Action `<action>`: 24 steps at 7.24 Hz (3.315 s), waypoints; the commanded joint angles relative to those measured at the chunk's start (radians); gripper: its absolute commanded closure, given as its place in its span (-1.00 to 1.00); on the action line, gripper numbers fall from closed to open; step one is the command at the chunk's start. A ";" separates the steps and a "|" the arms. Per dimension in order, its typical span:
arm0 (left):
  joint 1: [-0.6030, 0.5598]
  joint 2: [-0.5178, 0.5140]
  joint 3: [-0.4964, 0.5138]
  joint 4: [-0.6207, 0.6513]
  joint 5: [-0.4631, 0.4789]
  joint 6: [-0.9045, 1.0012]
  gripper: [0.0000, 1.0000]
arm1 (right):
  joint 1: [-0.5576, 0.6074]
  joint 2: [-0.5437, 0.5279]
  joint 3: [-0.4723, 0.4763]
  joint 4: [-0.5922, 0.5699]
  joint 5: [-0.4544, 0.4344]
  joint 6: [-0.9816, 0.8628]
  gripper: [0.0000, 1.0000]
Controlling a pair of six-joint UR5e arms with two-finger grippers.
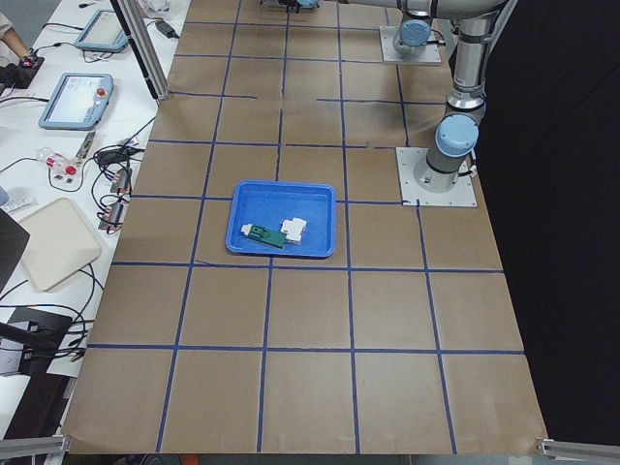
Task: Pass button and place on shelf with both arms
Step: 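Align the open right gripper around the button's red head, then close the right gripper on the button head and open the left gripper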
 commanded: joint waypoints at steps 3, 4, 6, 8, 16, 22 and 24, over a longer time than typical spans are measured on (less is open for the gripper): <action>-0.001 -0.006 0.008 0.008 -0.002 -0.001 1.00 | 0.000 0.000 0.012 0.023 0.001 0.000 -1.00; -0.001 -0.004 0.005 0.008 -0.002 -0.001 1.00 | 0.000 -0.001 0.025 0.023 0.001 0.000 -1.00; -0.001 -0.004 0.002 0.008 -0.002 -0.001 1.00 | 0.012 -0.001 0.025 0.022 0.001 0.001 -1.00; -0.001 -0.004 0.002 0.008 -0.002 -0.001 1.00 | 0.020 0.000 0.026 0.023 -0.001 0.001 -0.99; -0.004 0.000 -0.004 0.002 0.001 0.000 1.00 | 0.018 0.000 0.049 0.025 -0.014 0.001 -0.90; -0.006 0.002 -0.001 0.001 0.003 -0.003 1.00 | 0.017 -0.006 0.048 0.039 -0.005 -0.005 0.63; -0.007 0.003 0.002 -0.005 0.006 -0.007 1.00 | 0.017 -0.006 0.045 0.039 -0.005 -0.005 0.69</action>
